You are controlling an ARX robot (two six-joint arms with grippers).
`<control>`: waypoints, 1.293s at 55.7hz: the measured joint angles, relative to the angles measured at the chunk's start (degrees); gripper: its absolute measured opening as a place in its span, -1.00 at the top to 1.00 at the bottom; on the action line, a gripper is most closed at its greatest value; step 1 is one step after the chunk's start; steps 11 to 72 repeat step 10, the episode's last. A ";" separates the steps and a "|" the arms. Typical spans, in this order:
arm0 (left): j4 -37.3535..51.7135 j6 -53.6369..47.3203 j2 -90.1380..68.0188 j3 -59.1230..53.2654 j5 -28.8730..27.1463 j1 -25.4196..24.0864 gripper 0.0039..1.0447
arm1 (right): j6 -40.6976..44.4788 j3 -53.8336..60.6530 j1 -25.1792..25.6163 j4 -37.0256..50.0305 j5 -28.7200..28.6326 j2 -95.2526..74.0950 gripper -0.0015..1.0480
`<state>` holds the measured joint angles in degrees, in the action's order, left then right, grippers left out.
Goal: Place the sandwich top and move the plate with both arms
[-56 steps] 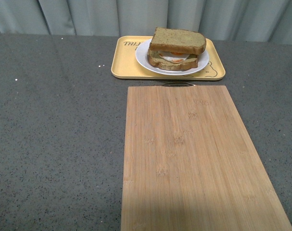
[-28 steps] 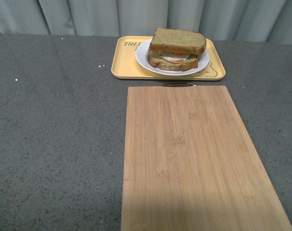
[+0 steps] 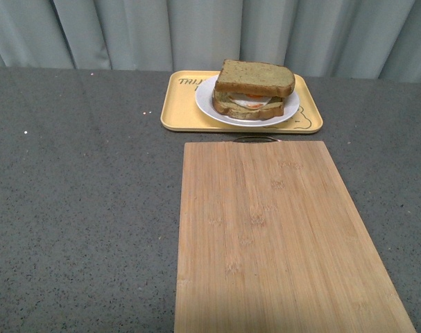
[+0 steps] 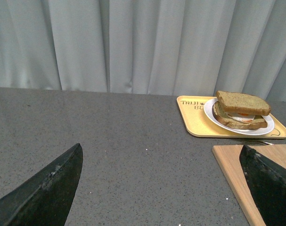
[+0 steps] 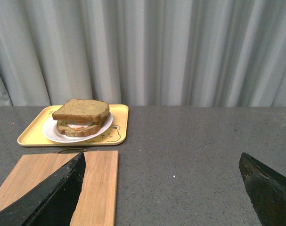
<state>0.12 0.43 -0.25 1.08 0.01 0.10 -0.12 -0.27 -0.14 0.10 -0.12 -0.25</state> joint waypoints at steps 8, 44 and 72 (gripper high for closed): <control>0.00 0.00 0.00 0.00 0.00 0.00 -0.88 | 0.00 0.00 0.00 0.00 0.02 0.00 -0.82; 0.00 0.00 0.00 0.00 0.00 0.00 -0.88 | 0.00 0.00 0.00 -0.02 0.02 0.00 -0.82; 0.00 0.00 0.00 0.00 0.00 0.00 -0.88 | 0.00 0.00 0.00 -0.02 0.02 0.00 -0.82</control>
